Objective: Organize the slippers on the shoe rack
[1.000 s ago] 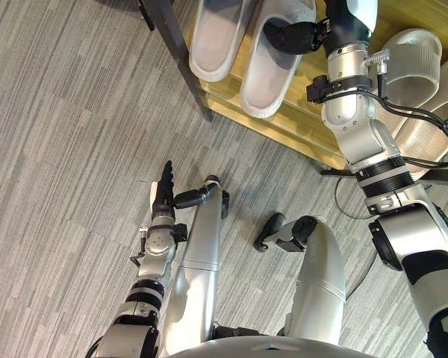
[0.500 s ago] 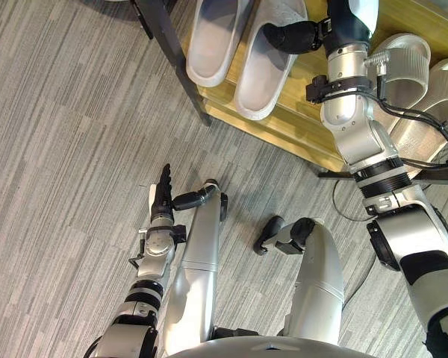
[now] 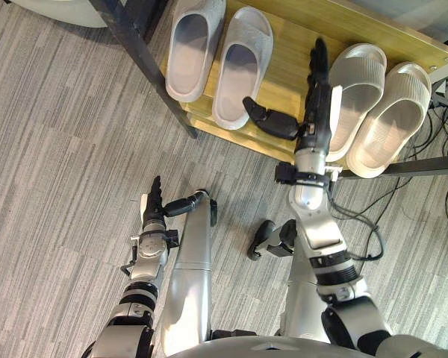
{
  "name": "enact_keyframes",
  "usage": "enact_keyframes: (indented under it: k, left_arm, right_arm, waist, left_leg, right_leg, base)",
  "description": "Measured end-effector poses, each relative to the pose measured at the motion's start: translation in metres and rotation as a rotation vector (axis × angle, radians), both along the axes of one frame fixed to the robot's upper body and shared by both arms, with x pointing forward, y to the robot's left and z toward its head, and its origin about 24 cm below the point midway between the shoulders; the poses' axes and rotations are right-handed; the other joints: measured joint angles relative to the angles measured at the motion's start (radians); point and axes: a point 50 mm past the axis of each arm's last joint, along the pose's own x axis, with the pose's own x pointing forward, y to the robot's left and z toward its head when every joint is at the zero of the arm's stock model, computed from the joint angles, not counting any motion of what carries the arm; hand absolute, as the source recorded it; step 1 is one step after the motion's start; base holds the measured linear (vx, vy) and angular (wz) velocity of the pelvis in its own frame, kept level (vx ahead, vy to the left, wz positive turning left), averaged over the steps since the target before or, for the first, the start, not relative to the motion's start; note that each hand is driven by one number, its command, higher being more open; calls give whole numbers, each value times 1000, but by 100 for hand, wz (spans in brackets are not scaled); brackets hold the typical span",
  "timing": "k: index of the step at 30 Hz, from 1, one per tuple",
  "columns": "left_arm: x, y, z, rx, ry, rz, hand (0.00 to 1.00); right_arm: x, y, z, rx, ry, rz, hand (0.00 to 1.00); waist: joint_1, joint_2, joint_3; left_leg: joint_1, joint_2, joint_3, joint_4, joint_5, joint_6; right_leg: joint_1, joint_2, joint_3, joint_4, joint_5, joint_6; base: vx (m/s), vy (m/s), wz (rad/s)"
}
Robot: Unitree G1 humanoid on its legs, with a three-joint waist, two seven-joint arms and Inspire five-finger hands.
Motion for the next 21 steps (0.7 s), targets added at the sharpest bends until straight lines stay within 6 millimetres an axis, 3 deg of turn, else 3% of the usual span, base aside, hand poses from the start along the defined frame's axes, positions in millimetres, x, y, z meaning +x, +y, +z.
enact_keyframes:
  k: [3, 10, 13, 21]
  left_arm:
    - [-1, 2, -2, -14, 10, 22, 100]
    - [-4, 3, -7, -21, 36, 34, 100]
    - [-5, 3, -7, -24, 35, 31, 100]
    - [-4, 0, -7, -34, 29, 13, 100]
  right_arm:
    - [-5, 4, -14, 97, 52, 49, 100]
    - [-2, 6, -23, 316, 73, 230, 100]
    - [6, 4, -19, 382, 52, 306, 100]
    - [26, 7, -2, 358, 29, 396, 100]
  waist:
    - [-2, 0, 0]
    - [-3, -2, 1]
    - [-2, -2, 1]
    - [10, -2, 2]
  left_leg:
    - [5, 4, 1, -1, -2, -1]
    - [40, 5, 3, -22, -2, -3]
    - [40, 4, 4, -32, -2, -4]
    - [39, 3, 3, -39, -1, -5]
  right_leg:
    - [3, 5, 3, -4, 0, 1]
    - [36, 6, -1, -23, 1, 2]
    - [35, 6, -3, -32, 2, 3]
    - [37, 5, -7, -38, 4, -1]
  base:
    - [9, -1, -5]
    - [1, -1, 0]
    - [0, 0, 0]
    - [0, 0, 0]
